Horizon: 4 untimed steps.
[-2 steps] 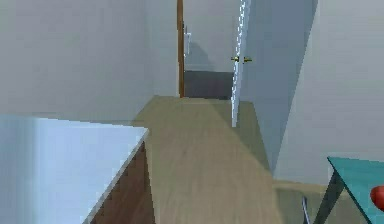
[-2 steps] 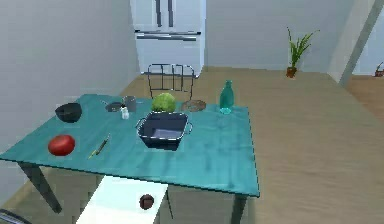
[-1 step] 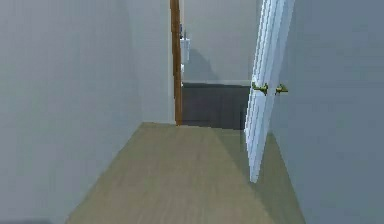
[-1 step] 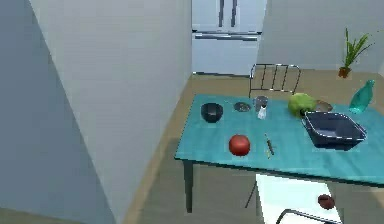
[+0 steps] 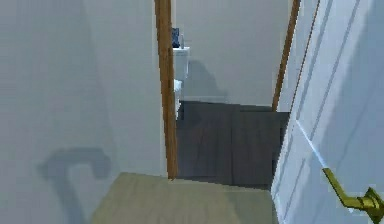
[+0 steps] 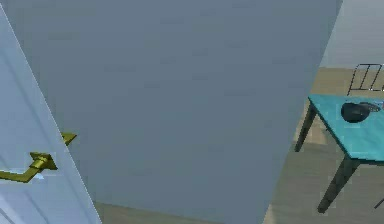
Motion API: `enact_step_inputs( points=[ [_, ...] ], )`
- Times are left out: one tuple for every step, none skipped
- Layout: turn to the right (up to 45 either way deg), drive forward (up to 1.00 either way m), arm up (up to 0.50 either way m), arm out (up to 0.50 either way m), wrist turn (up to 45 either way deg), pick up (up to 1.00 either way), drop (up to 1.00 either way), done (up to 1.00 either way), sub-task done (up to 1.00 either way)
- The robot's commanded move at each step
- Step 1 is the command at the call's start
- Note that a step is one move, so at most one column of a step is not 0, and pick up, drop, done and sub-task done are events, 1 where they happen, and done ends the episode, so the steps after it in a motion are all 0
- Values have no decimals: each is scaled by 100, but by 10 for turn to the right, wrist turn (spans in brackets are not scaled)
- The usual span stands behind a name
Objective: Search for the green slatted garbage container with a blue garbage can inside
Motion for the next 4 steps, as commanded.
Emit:
enact_step_inputs(
  points=[
    [30, 0, 0, 0, 0, 0, 0, 0, 0],
    [0, 100, 0, 0, 0, 0, 0, 0, 0],
    [0, 55, 0, 0, 0, 0, 0, 0, 0],
    [-300, 0, 0, 0, 0, 0, 0, 0, 0]
  ],
)
